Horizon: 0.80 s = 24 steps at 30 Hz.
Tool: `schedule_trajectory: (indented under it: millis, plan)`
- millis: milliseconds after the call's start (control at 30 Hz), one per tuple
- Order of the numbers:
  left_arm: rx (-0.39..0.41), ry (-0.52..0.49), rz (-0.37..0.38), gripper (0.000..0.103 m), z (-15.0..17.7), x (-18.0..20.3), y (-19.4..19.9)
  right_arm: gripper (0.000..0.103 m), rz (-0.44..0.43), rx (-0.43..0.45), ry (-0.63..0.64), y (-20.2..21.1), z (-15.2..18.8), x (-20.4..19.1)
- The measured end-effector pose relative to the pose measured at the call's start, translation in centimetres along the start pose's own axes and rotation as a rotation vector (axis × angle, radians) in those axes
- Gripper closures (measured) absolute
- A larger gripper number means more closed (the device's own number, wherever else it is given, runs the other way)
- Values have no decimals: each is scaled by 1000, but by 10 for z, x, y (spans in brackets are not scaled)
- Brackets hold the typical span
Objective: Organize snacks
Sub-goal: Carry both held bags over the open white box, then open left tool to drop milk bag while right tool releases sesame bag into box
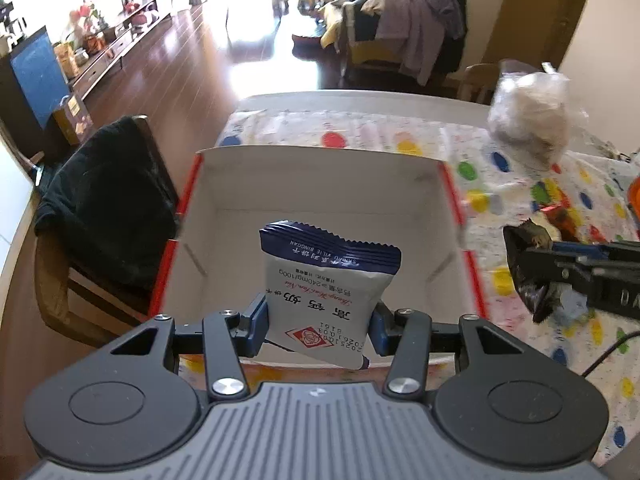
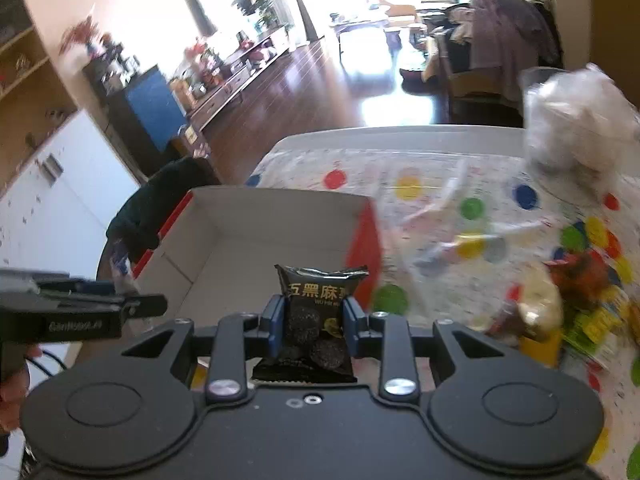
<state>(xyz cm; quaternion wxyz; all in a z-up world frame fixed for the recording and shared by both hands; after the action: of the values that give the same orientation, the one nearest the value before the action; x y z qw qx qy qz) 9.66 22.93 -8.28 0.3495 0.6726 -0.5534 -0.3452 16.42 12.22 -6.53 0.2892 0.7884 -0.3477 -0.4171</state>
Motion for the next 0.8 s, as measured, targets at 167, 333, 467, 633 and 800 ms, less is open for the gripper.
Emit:
schedule_trajectory:
  millis: [167,333,467,633,800]
  plan:
    - [-32,-19,-34,55,-5,-34,-21,73,31,-39,51,-42,0,-27]
    - [-82,-44,-52,59,-7,-55,-48,73,80,-76,110,-80,6,-42]
    - [-118,-26,-19,59,2,-59,-67,73,114,-139,161,-113,21,-48]
    - [-143,-38,2,59,16,-56,-78,73,147,-192,195,-136,37,-50]
    - [-144,-38,13,59,23,-58,-76,70,145,-204,176,-134,43,-47]
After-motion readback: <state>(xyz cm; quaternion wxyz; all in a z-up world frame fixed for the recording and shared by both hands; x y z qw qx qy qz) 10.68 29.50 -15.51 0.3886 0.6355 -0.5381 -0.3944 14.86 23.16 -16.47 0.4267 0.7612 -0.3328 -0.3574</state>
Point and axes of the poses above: each gripper's, at about its wrist camera, not at the fingertips, and y roughly against the way its jaws point, x to its right, z to its underside, the point moved 9 cm from there along -y, roughly the way its jaws point, and after that the axes turned 11 degrees about -y, right-handed, at the moved point
